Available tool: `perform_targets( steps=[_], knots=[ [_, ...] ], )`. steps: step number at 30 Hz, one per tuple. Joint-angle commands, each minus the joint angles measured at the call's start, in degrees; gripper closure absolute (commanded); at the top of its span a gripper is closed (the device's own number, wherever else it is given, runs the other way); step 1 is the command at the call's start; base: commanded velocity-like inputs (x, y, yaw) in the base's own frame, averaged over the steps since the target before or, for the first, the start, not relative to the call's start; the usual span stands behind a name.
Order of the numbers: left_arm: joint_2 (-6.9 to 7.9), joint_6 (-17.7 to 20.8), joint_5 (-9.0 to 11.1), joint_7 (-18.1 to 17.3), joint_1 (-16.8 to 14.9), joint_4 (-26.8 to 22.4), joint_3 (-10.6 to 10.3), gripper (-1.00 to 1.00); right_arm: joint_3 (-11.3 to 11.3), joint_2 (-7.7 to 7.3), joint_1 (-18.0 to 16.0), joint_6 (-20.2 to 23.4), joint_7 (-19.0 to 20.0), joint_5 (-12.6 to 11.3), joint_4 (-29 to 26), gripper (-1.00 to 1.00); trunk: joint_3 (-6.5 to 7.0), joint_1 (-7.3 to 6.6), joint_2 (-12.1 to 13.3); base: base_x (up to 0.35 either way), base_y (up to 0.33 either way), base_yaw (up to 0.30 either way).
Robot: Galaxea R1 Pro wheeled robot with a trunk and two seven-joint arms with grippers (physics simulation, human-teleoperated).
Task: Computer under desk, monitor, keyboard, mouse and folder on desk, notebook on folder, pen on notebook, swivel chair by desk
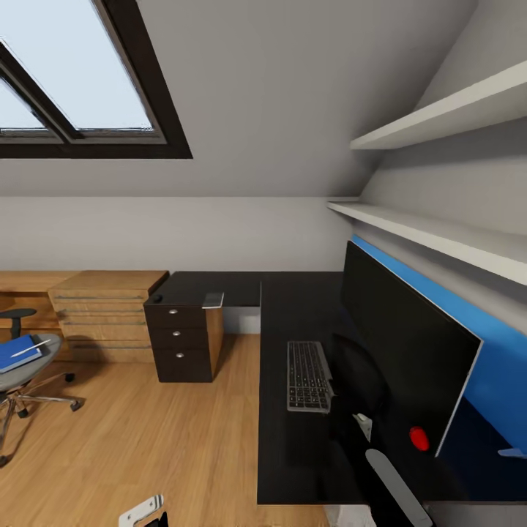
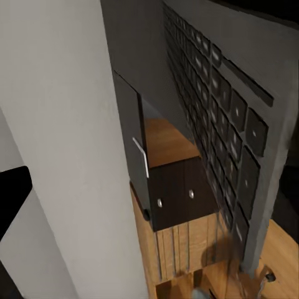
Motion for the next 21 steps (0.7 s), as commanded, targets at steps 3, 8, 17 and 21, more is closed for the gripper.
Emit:
perform_targets(
  steps=[3,8,17,21],
  knots=[
    [0.07,0.05,0.55,0.51,-0.03,-1.02,-0.04,-1.0,0.28,-0.12,-0.05,-0.5,-0.23,-0.5,-0.1,-1.0,-0.26,0.21,-0.46,-0.039,0.0,0.0],
    [0.04,0.27,2.18,0.53,-0.03,-3.39,0.75,-1.0,0.28,-0.13,-0.05,-0.52,-0.24,-0.44,-0.06,-1.0,-1.16,1.31,-2.47,-0.004,0.0,0.0],
    [0.09,0.41,5.55,0.6,-0.03,-3.85,0.87,-1.0,0.2,-0.2,-0.05,-0.44,-0.32,-0.51,-0.09,-1.0,-2.78,3.29,-6.08,0.0,0.0,0.0],
    [0.09,0.41,5.58,0.6,-0.03,-3.74,0.84,-1.0,0.2,-0.22,-0.05,-0.43,-0.3,-0.5,-0.07,-1.0,-2.78,3.29,-6.08,0.0,0.0,0.0]
  ],
)
